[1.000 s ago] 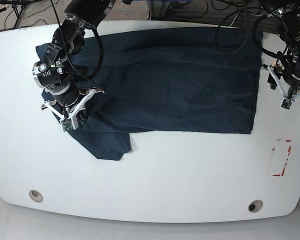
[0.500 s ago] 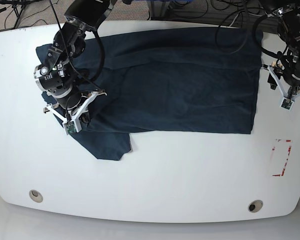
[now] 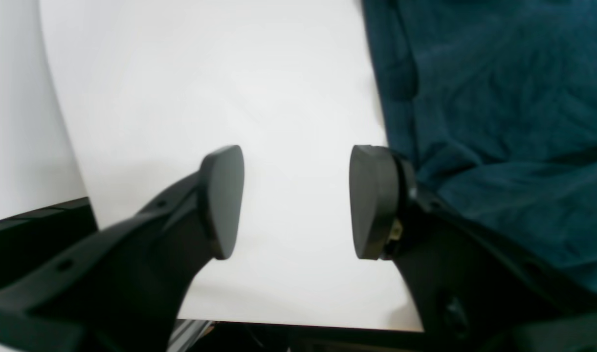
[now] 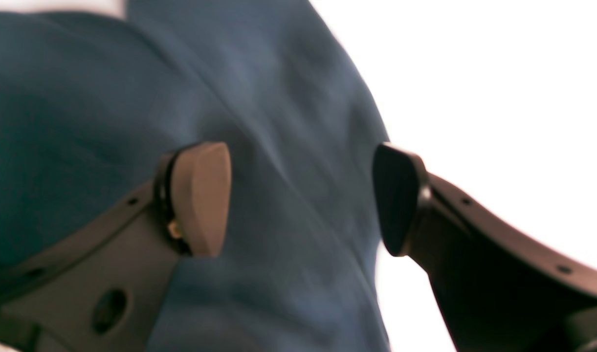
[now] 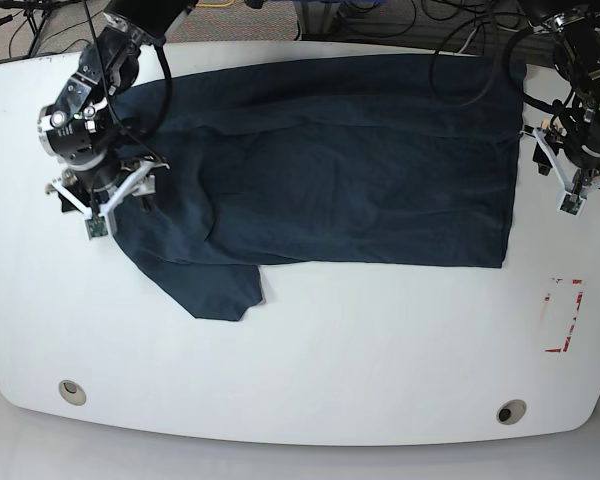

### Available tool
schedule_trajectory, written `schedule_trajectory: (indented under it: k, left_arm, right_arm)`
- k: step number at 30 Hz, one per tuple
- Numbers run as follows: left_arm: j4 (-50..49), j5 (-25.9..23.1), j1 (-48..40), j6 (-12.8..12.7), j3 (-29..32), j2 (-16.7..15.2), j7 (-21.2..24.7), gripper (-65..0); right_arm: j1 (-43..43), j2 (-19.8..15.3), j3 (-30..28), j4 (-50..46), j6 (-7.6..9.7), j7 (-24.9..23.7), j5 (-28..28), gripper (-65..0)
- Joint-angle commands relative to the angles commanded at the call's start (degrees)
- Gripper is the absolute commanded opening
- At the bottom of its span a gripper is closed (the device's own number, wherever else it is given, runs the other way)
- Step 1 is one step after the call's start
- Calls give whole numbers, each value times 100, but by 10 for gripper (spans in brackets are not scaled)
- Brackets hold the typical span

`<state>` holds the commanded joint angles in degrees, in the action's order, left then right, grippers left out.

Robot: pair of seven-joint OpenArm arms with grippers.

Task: Layout the t-shirt on the table in an organized manner, then fold the t-shirt properly
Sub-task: 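Release and move both grippers to the shirt corners beside the arms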

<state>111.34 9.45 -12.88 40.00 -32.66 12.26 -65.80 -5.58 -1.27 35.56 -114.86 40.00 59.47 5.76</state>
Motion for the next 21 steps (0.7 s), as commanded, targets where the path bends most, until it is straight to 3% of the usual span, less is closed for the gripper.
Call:
schedule_trajectory:
  k: [12, 21]
  left_arm:
    - [26, 536, -941, 0, 18, -563, 18, -331]
    - [0, 659, -1248, 0, 26, -607, 35, -331]
  right_arm:
    - [-835, -44, 1090, -18, 0, -18, 0, -235]
    - [-1099, -105, 1380, 211, 0, -18, 9, -250]
